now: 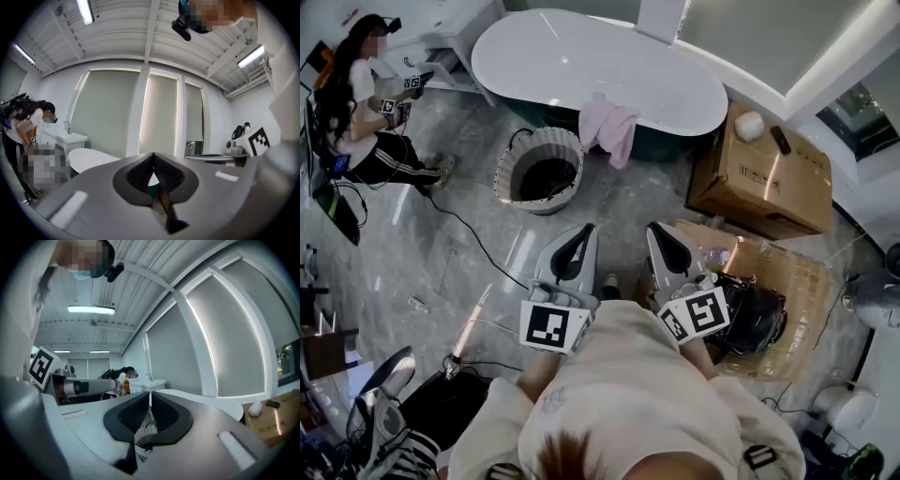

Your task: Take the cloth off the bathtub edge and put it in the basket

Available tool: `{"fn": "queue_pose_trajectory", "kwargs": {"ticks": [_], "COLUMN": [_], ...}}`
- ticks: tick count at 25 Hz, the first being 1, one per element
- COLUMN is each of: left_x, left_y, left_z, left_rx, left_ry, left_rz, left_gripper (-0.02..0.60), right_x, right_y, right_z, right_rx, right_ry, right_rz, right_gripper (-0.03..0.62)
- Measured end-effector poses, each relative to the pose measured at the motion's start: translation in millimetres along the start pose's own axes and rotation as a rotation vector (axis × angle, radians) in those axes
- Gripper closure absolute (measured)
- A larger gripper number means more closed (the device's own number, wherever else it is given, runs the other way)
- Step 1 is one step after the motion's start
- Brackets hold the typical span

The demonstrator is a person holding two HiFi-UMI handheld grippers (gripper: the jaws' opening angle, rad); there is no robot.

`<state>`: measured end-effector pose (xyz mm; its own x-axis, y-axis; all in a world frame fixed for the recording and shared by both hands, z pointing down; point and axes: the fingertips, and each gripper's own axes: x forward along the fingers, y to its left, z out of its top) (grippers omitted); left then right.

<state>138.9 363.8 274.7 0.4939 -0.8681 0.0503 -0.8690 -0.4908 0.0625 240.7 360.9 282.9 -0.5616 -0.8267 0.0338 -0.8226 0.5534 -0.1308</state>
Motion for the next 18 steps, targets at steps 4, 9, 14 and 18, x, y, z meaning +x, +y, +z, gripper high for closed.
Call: {"fn": "queue_pose_trajectory", "kwargs": {"ticks": [4, 9, 14, 18], "left_x": [8, 20, 42, 58], "left_y": [12, 36, 69, 94], "left_z": [-2, -4, 5, 8], "left_rx": [-0.011, -0.026, -0.021, -0.048], "left_ry": [0.004, 0.019, 0.015, 0.025], "left_rz": [-0.010, -0.022, -0.051, -0.079], "left_gripper": [0.580, 0.580, 0.580, 0.580], "right_x": [13, 35, 70, 99], "right_y": [-4, -10, -13, -15], "right_z": [-9, -13, -6, 1], "right_rx": [-0.039, -0.014, 0.031, 0.046], "right_ry": [0.054, 0.077, 0.069, 0.062], "right_rz": [-0.037, -0.075, -0.081, -0.096], "right_gripper": [0.594, 0.595, 0.595, 0.595]}}
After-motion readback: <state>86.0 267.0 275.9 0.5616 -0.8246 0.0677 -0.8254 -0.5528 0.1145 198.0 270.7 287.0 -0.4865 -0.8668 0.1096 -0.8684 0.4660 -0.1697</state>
